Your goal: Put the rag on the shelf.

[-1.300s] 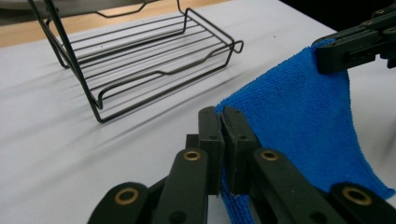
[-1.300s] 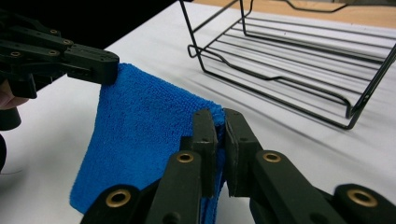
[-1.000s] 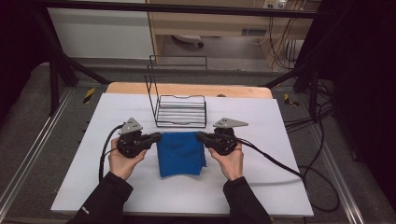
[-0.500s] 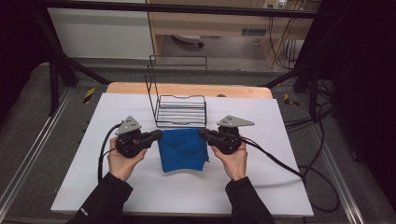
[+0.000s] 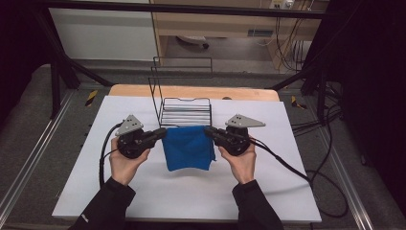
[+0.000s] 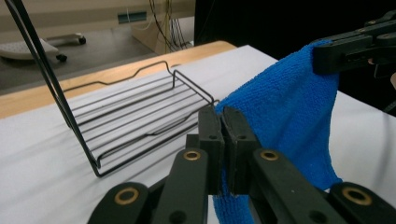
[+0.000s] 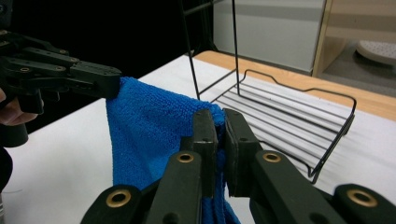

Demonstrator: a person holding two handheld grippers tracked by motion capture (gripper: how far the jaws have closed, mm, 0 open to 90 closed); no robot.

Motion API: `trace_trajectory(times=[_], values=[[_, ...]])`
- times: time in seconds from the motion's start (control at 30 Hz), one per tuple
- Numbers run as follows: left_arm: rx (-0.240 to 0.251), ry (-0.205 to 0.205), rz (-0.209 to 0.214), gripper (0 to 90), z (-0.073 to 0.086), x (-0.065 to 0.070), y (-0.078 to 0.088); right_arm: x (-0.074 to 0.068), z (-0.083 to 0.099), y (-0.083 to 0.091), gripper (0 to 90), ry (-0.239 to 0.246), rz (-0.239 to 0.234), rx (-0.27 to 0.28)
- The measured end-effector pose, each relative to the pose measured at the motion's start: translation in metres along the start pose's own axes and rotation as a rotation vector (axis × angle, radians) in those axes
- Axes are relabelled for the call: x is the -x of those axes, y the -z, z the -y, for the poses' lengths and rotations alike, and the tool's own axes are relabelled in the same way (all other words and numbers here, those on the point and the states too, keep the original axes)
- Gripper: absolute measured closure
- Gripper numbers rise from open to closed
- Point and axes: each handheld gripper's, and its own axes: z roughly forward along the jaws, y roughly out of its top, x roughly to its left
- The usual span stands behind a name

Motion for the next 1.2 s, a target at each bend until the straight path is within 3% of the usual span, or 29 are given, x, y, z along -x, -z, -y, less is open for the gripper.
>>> trace_trajectory(times=[0.7, 1.2], values=[[0.142, -0.006, -0.007, 86.7, -0.037, -0.003, 0.012, -0.008, -0.036, 0.015, 84.9, 0.038, 0.021, 0.128], [0.243, 0.007, -0.017, 86.8, -0.066, -0.009, 0.013, -0.012, -0.069, 0.017, 84.9, 0.089, 0.066, 0.215]])
